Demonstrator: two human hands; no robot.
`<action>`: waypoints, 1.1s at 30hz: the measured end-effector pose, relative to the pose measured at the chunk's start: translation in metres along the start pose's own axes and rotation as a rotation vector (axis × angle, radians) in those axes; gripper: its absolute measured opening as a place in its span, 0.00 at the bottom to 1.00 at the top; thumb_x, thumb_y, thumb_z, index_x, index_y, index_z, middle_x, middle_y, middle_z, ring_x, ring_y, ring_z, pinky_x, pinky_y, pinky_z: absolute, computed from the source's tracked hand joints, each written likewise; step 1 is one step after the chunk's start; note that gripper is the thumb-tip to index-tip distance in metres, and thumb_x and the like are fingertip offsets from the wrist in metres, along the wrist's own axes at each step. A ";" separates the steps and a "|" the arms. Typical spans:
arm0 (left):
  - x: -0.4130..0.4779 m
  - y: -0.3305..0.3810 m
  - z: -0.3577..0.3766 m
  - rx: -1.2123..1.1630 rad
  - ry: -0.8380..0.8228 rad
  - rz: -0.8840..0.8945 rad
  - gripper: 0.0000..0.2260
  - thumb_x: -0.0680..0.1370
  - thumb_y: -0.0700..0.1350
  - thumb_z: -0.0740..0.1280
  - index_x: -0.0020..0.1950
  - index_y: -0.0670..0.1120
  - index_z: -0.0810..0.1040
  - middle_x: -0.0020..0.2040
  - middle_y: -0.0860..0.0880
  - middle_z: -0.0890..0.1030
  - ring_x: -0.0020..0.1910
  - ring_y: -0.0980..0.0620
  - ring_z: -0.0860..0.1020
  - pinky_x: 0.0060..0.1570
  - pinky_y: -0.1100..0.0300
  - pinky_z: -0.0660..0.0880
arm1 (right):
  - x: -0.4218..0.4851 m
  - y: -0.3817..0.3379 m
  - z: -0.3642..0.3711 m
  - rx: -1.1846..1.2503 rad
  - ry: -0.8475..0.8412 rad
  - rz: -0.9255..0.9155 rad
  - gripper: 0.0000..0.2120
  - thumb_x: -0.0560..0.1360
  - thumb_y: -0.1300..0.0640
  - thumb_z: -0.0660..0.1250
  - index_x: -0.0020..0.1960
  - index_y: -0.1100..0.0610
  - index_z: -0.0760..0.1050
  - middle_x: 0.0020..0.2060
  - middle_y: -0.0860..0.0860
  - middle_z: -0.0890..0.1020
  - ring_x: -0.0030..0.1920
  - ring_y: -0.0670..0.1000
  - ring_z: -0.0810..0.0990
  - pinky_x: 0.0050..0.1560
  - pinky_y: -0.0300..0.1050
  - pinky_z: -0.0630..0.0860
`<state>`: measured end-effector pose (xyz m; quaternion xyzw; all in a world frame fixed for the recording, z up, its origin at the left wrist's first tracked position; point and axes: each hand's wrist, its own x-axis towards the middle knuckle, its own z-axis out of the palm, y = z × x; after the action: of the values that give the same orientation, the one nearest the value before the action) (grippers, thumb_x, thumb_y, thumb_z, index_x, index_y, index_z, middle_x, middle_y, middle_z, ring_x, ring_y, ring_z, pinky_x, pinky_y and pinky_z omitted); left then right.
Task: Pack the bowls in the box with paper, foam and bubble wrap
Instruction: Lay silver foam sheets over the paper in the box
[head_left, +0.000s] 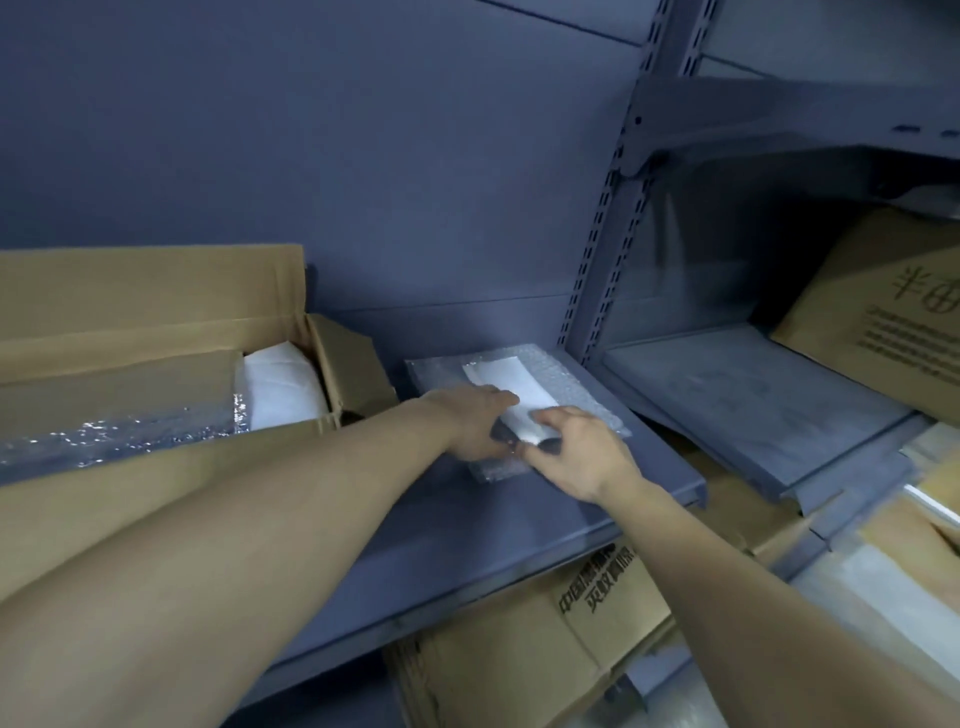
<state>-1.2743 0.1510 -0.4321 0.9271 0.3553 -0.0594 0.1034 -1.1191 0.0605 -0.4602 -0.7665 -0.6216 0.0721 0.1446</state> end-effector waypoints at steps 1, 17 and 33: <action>0.002 0.000 0.003 -0.010 0.004 0.001 0.30 0.79 0.59 0.61 0.78 0.51 0.57 0.77 0.49 0.63 0.74 0.47 0.65 0.69 0.48 0.66 | 0.001 0.001 0.000 0.007 0.012 -0.003 0.26 0.76 0.41 0.64 0.71 0.51 0.72 0.69 0.50 0.73 0.67 0.54 0.73 0.66 0.49 0.71; -0.010 0.007 -0.021 -0.242 0.455 0.072 0.14 0.84 0.48 0.57 0.39 0.51 0.72 0.35 0.52 0.76 0.41 0.45 0.77 0.42 0.53 0.72 | -0.006 -0.001 -0.025 0.214 0.423 -0.118 0.21 0.78 0.58 0.66 0.70 0.52 0.71 0.65 0.50 0.75 0.65 0.52 0.72 0.64 0.45 0.69; -0.084 0.003 -0.073 -1.030 0.642 0.075 0.11 0.79 0.41 0.67 0.62 0.45 0.77 0.45 0.43 0.82 0.41 0.50 0.78 0.47 0.49 0.78 | -0.026 -0.065 -0.077 0.821 0.554 -0.042 0.30 0.75 0.57 0.70 0.74 0.45 0.65 0.41 0.45 0.84 0.45 0.43 0.82 0.50 0.31 0.74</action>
<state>-1.3315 0.1116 -0.3458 0.7414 0.3190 0.4063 0.4284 -1.1628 0.0372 -0.3691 -0.6241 -0.4954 0.1016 0.5956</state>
